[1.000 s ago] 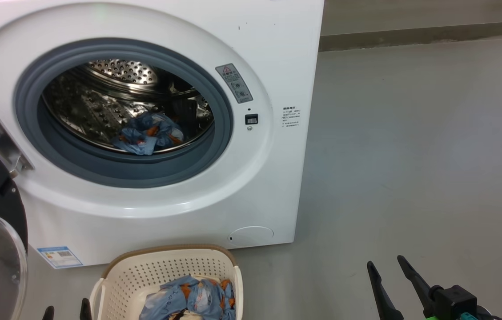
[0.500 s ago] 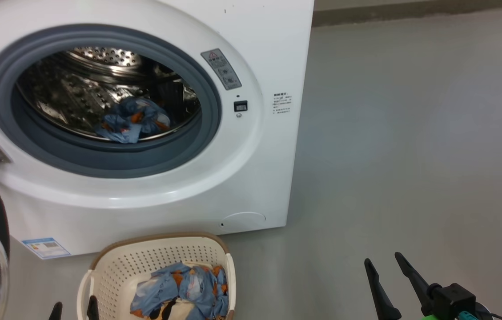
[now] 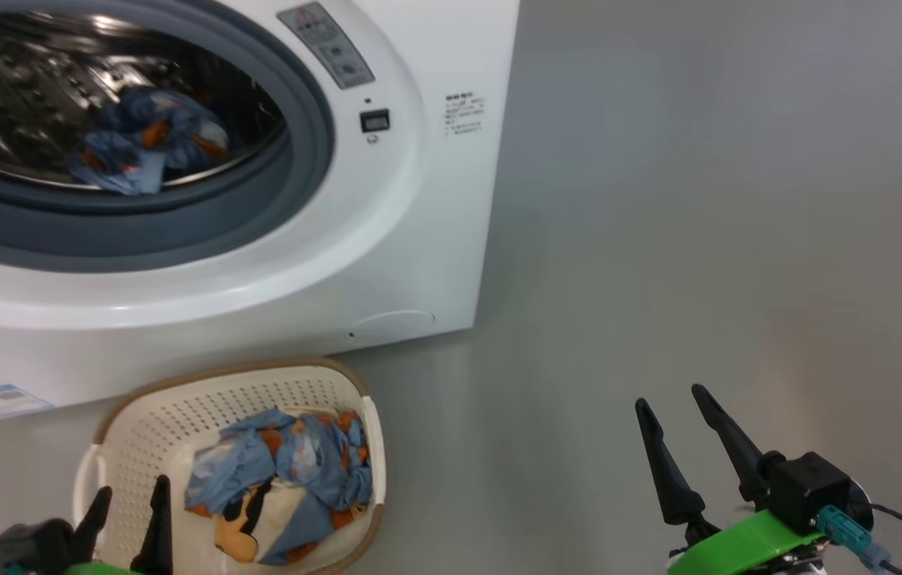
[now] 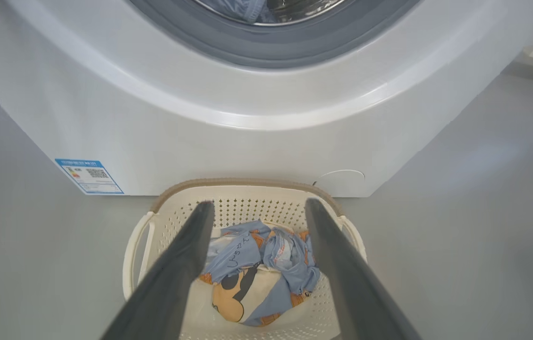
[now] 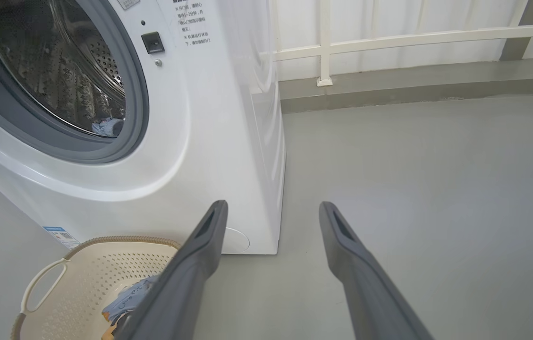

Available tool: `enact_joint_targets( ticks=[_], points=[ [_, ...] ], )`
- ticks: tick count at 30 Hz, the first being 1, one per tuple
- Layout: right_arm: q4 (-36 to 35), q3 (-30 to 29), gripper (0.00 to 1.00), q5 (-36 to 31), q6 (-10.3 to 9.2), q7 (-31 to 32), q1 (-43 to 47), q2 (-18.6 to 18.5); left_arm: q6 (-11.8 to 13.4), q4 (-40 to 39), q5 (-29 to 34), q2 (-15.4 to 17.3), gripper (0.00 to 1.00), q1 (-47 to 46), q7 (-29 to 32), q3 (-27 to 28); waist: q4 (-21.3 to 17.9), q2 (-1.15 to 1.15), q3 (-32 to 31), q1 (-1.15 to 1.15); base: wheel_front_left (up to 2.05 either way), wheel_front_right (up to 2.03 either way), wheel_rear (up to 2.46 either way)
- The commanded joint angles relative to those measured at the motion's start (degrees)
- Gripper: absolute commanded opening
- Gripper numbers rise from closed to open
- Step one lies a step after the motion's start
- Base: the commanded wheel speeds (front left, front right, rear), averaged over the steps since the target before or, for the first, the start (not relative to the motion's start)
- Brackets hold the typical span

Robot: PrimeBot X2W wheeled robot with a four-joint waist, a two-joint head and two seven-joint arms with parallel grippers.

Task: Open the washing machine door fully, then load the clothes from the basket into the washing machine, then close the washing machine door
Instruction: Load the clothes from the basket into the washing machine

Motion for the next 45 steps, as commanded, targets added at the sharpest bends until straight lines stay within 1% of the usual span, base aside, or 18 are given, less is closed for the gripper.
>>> enact_joint_targets(
  ticks=[1,5,11,15,20,23,26,31,39,45],
  points=[
    [-1.63,1.92,1.00,0.73,0.35,-0.27,-1.90,-0.29,-0.02,0.09,-0.78,1.96,1.00,-2.43,0.46,1.71,-3.59,0.00,5.07,0.00,0.00,0.00,0.00],
    [-2.34,2.42,1.00,1.11,0.35,-0.27,-3.47,-0.29,-0.10,4.81,-2.62,3.93,1.00,-6.16,2.57,0.31,-5.17,0.00,8.60,0.00,0.00,0.00,0.00],
    [-3.42,3.56,1.00,1.43,0.35,-0.27,-5.70,-0.29,-0.14,11.00,-8.09,7.36,1.00,-11.27,4.65,-4.10,-7.44,0.00,13.36,0.00,0.00,0.00,0.00],
    [-4.29,3.90,1.00,1.61,0.35,-0.27,-6.77,-0.29,-0.14,14.10,-12.89,9.71,1.00,-14.24,4.90,-7.81,-8.57,0.00,16.36,0.00,0.00,0.00,0.00],
    [-5.06,4.22,1.00,1.80,0.35,-0.27,-7.69,-0.29,-0.15,18.36,-17.55,13.57,1.00,-18.32,4.50,-13.76,-9.21,0.00,20.18,0.00,0.00,0.00,0.00],
    [-5.37,4.35,1.00,1.91,0.35,-0.27,-8.10,-0.29,-0.15,19.15,-20.19,14.54,1.00,-19.98,4.23,-16.34,-9.32,0.00,21.69,0.00,0.00,0.00,0.00],
    [-5.83,4.72,1.00,1.98,0.35,-0.27,-8.84,-0.29,-0.15,20.85,-23.89,16.41,1.00,-22.31,3.97,-19.65,-9.59,0.00,23.97,0.00,0.00,0.00,0.00],
    [-7.10,5.56,1.00,2.01,0.35,-0.27,-10.06,-0.29,-0.15,24.25,-28.18,19.26,1.00,-26.16,3.64,-24.05,-10.48,0.00,28.24,0.00,0.00,0.00,0.00],
    [-9.00,5.68,1.00,2.22,0.35,-0.27,-10.72,-0.29,-0.15,29.11,-33.08,21.99,1.00,-32.73,2.26,-28.70,-11.07,0.00,34.93,0.00,0.00,0.00,0.00],
    [-10.05,5.76,1.00,1.94,0.35,-0.27,-10.76,-0.29,-0.15,31.54,-35.65,22.90,1.00,-36.21,1.19,-32.30,-11.16,0.00,38.21,0.00,0.00,0.00,0.00]
  ],
)
